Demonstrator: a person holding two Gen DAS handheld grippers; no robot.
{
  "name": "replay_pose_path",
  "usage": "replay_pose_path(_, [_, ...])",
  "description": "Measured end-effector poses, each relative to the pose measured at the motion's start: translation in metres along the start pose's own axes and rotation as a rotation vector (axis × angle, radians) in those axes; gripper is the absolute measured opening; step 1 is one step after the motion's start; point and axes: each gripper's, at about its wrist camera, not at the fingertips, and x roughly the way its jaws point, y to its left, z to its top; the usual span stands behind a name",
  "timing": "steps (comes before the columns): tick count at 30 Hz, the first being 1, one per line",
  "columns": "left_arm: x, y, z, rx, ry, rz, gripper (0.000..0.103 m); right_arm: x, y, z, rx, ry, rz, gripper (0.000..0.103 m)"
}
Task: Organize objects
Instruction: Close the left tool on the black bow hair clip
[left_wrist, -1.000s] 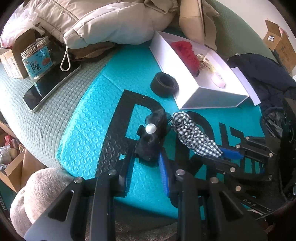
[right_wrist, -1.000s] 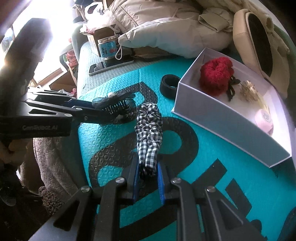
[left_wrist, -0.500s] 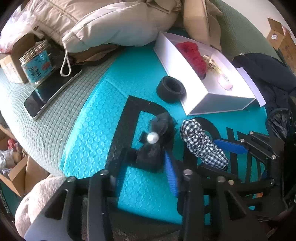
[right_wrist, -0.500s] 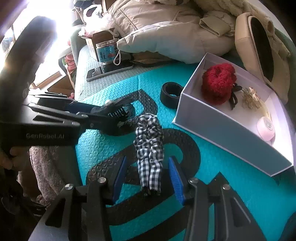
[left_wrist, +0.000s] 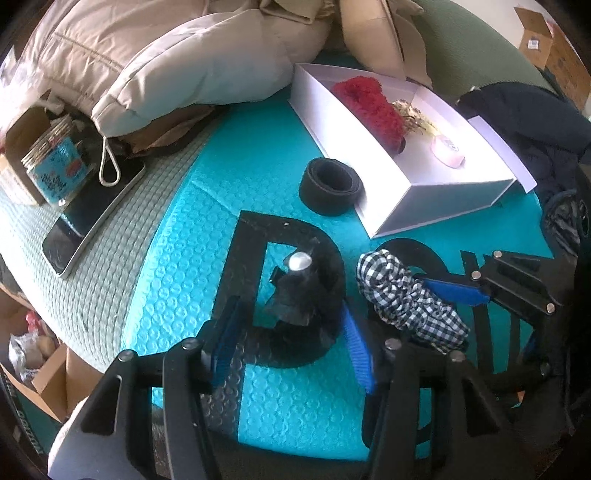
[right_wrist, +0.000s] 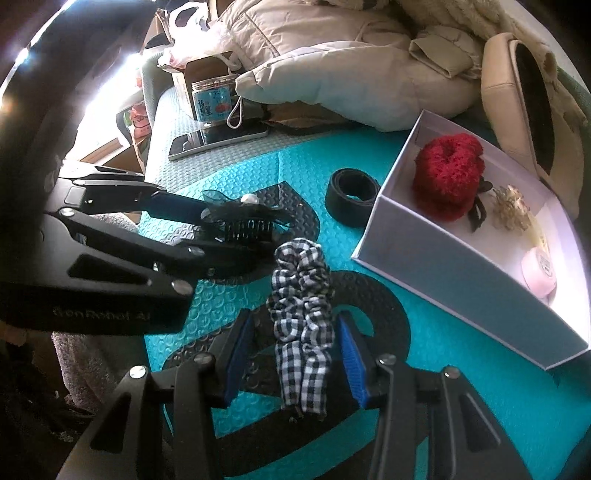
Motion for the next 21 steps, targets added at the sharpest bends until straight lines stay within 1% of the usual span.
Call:
replay_pose_path(3, [0.001, -0.005, 0.001, 0.021, 0.000, 0.007, 0.051, 0.000, -0.002, -0.001, 0.008, -0.002, 0.006, 0.046])
replay_pose_path(4, [0.002, -0.007, 0.001, 0.029, 0.000, 0.004, 0.051, -0.001, -0.003, -0.001, 0.010, -0.004, 0.004, 0.044])
replay_pose_path(5, [0.002, -0.008, 0.002, 0.035, -0.002, 0.005, 0.051, -0.001, -0.003, -0.002, 0.009, -0.006, 0.000, 0.041])
replay_pose_path(6, [0.003, -0.009, 0.002, 0.038, -0.004, 0.005, 0.048, -0.002, -0.003, -0.002, 0.007, -0.008, -0.005, 0.033])
replay_pose_path(7, [0.003, -0.011, 0.001, 0.042, -0.004, 0.001, 0.041, -0.002, -0.003, -0.003, 0.005, -0.011, -0.012, 0.029])
replay_pose_path(9, [0.003, -0.013, 0.001, 0.049, -0.004, 0.009, 0.039, -0.004, -0.004, -0.003, 0.003, -0.015, -0.012, 0.025])
replay_pose_path(11, [0.002, -0.017, 0.000, 0.066, -0.009, 0.001, 0.034, -0.005, -0.005, -0.004, 0.007, -0.011, -0.008, 0.025])
replay_pose_path(13, [0.001, -0.021, 0.000, 0.070, -0.009, -0.002, 0.025, -0.007, -0.006, -0.004, 0.012, -0.014, -0.013, 0.024])
replay_pose_path(15, [0.000, -0.023, 0.000, 0.071, -0.007, -0.001, 0.025, -0.011, -0.006, -0.006, 0.014, -0.022, -0.023, 0.024])
replay_pose_path(18, [-0.003, -0.026, -0.002, 0.069, -0.006, -0.024, 0.025, -0.018, -0.007, -0.009, 0.020, -0.032, -0.035, 0.024])
replay_pose_path(21, [-0.008, -0.029, -0.004, 0.078, -0.016, -0.022, 0.025, -0.024, -0.009, -0.012, 0.032, -0.037, -0.040, 0.024])
